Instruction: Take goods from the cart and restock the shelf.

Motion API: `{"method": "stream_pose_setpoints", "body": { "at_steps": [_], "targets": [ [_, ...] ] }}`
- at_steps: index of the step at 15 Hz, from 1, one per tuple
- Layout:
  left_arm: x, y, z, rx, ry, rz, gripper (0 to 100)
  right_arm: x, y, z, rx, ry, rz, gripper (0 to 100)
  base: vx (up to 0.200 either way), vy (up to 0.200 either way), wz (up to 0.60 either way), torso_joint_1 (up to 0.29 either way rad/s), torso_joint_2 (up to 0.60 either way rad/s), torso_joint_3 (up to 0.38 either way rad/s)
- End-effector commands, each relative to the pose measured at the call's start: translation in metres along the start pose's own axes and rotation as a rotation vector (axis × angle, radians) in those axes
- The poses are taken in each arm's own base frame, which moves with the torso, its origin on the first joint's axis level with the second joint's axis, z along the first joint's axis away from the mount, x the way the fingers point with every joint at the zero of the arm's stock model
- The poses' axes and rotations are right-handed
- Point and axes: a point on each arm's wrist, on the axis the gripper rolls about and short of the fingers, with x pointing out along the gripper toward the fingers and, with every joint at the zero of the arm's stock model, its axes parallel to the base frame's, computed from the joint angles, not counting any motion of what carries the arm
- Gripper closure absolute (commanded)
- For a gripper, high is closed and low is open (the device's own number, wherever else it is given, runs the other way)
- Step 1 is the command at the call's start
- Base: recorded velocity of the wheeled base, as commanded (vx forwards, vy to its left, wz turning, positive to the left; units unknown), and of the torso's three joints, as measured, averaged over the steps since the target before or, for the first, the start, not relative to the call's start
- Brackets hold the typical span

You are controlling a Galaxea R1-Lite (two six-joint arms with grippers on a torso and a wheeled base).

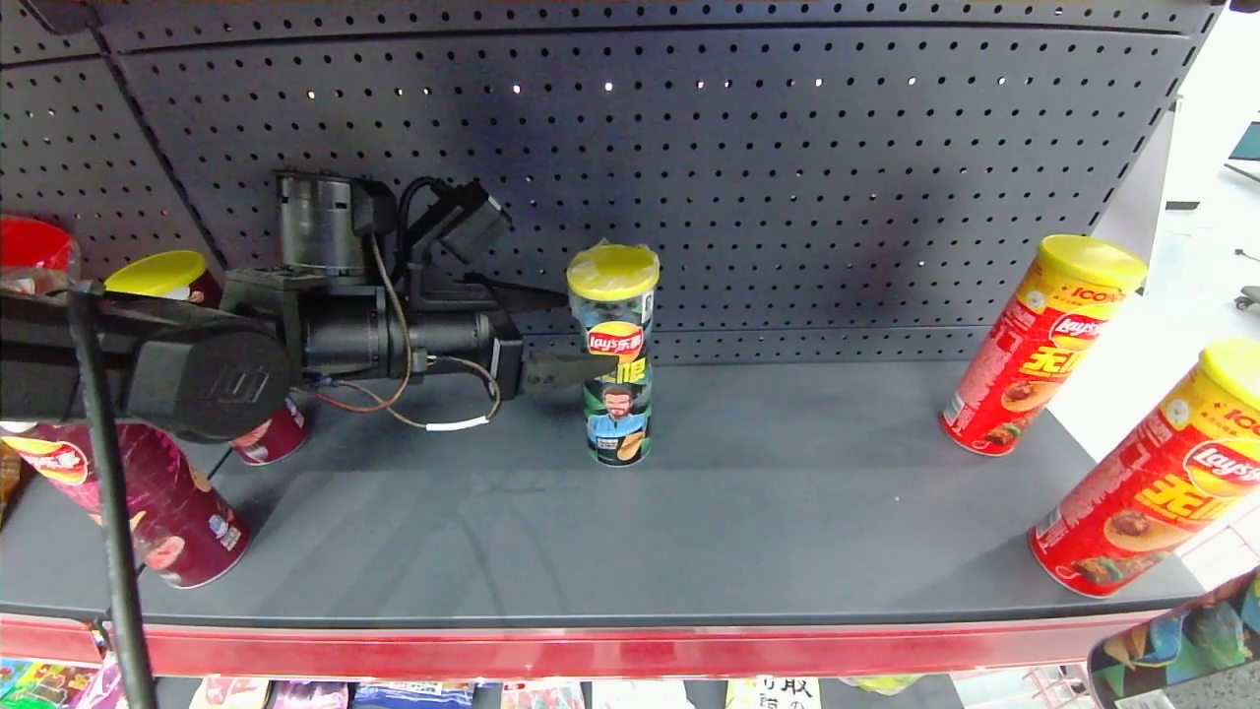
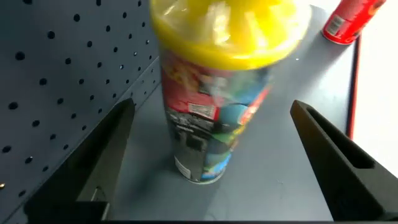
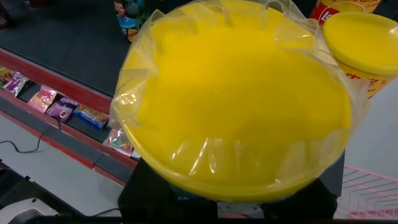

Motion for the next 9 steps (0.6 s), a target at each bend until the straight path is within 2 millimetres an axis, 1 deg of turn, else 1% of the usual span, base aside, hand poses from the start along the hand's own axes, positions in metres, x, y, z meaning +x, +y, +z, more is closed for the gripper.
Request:
{"method": "stream_pose_setpoints", "body": {
  "at_steps": [1, 2, 5, 9],
  "targets": [
    [0.006, 0.004, -0.004, -0.007, 0.008, -0.002, 0, -0.001, 0.001, -0.001, -0.005, -0.003, 0.020, 100, 0.000, 0.000, 0.00, 0.000, 0.00, 0.000],
    [0.009, 0.007, -0.005, -0.006, 0.007, 0.000, 0, 0.000, 0.001, 0.001, -0.012, -0.008, 0.079, 100, 0.000, 0.000, 0.00, 0.000, 0.00, 0.000],
    [0.017, 0.014, -0.004, 0.000, 0.000, 0.002, 0, 0.009, 0.001, 0.006, -0.022, 0.016, 0.152, 100, 0.000, 0.000, 0.00, 0.000, 0.00, 0.000],
    [0.029, 0.022, -0.007, 0.003, -0.003, 0.001, 0, 0.021, 0.000, 0.020, -0.023, 0.029, 0.169, 100, 0.000, 0.000, 0.00, 0.000, 0.00, 0.000]
  ]
}}
